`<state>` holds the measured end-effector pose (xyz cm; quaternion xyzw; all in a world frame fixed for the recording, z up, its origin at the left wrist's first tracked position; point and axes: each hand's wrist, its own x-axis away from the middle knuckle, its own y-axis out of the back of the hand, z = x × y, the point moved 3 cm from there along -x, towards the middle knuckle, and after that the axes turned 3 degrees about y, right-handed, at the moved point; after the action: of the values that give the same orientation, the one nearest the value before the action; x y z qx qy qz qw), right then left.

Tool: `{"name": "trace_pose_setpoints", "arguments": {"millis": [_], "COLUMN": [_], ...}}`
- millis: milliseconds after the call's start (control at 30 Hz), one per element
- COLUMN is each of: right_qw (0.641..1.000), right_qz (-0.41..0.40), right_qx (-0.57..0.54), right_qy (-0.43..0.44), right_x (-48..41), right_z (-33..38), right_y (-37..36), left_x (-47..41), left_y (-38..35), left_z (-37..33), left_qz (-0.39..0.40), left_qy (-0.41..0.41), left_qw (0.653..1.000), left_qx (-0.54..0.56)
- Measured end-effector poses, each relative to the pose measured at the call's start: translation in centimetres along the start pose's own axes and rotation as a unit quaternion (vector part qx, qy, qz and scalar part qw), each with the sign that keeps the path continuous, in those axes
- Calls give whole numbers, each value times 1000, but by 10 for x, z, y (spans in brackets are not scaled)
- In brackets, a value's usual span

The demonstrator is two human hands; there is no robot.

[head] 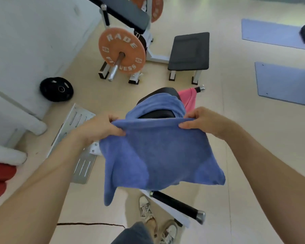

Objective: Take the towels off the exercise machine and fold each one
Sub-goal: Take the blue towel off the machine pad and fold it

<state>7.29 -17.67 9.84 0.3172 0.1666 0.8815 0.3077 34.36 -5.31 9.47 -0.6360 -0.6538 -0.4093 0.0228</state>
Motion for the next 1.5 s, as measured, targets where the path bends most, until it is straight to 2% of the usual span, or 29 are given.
{"name": "trace_pose_setpoints", "arguments": {"millis": [67,133,167,267,367,433,500,567,633,767,833,933,1067,1133,1167,1233,1267,1333,1433,1500], "right_qw": [987,950,927,859,815,830,875,925,955,969,966,968,949,949,967,999,995,973,945,935], "right_qz": [-148,-285,-338,-448,-489,-445,-368,-281,-205,-92,-60,-51,-53,-30,-10,27,47,80,90,90], "right_qx": [-26,12,39,78,150,200,204,200,198,230,252,236,279,283,229,24,-74,-187,-308,-343], "right_qy": [54,124,156,233,273,271,239,162,88,21,21,73,140,133,109,13,-47,-111,-64,-12], "right_x": [-17,-28,-30,-27,-26,-31,-37,-44,-47,-46,-49,-57,-74,-85,-94,-108,-112,-116,-126,-135], "right_z": [17,41,54,81,77,55,22,-17,-54,-107,-125,-134,-117,-104,-96,-73,-62,-41,-7,16], "right_y": [14,26,33,49,44,28,10,-10,-29,-44,-34,-5,44,68,80,102,108,117,118,118], "left_x": [-11,-16,-15,-9,-3,-5,-10,-17,-23,-29,-30,-23,3,13,18,24,27,32,40,44], "left_y": [17,35,44,66,63,42,11,-27,-69,-145,-171,-190,-195,-189,-186,-178,-176,-175,-182,-187], "left_z": [-11,-26,-33,-38,-23,-3,20,46,70,87,81,70,44,26,18,2,-4,-14,-15,-11], "left_qz": [-171,-325,-378,-471,-503,-480,-429,-373,-321,-259,-264,-344,-485,-537,-561,-599,-614,-637,-647,-639], "left_qy": [-30,-77,-101,-152,-156,-117,-46,25,74,170,194,232,287,297,299,301,295,269,282,290], "left_qw": [978,931,908,852,831,849,881,908,931,938,930,891,796,756,734,693,675,645,599,554], "left_qx": [119,145,151,172,179,185,194,186,158,156,166,187,218,227,239,267,283,325,377,449]}}
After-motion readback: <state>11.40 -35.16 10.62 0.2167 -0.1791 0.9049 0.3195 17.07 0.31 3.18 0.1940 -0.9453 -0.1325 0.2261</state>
